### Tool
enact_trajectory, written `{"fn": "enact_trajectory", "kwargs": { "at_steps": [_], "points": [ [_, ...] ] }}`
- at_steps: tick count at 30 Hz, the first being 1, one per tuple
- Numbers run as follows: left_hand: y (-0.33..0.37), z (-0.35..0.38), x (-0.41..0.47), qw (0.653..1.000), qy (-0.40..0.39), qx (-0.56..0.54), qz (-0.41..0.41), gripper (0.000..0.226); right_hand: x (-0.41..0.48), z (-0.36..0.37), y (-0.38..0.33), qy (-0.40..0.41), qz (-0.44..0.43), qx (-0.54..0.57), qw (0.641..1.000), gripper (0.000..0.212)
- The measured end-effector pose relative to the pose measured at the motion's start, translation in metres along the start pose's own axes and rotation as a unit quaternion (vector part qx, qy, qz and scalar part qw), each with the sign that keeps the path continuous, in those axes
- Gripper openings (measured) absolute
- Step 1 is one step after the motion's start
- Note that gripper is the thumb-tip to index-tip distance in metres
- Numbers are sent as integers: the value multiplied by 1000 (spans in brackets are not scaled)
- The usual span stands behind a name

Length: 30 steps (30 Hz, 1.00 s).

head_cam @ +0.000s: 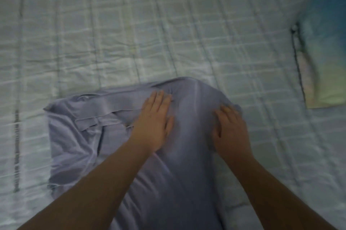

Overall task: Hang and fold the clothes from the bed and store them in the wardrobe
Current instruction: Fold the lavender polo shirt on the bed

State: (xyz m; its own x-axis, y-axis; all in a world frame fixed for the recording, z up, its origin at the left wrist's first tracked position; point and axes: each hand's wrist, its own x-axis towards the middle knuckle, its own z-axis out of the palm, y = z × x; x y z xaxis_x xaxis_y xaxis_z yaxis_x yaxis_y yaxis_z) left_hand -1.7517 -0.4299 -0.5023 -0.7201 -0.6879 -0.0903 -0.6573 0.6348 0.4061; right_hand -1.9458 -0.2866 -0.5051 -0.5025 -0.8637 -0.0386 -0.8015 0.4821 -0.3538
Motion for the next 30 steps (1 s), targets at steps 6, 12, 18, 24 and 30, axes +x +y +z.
{"fn": "enact_trajectory", "kwargs": {
  "at_steps": [6,12,18,24,30],
  "points": [
    [94,61,39,996,-57,9,63,62,2,-11,72,34,261,142,954,44],
    [118,99,49,997,-56,30,50,65,25,-6,83,-22,132,20,991,52],
    [108,101,46,999,-17,11,48,70,31,-16,87,-53,40,119,991,9],
    [111,109,47,998,-22,40,42,71,29,-16,87,18,266,296,917,17],
    [114,116,50,996,-46,74,33,71,27,-6,91,8,302,228,926,10]
  ]
}}
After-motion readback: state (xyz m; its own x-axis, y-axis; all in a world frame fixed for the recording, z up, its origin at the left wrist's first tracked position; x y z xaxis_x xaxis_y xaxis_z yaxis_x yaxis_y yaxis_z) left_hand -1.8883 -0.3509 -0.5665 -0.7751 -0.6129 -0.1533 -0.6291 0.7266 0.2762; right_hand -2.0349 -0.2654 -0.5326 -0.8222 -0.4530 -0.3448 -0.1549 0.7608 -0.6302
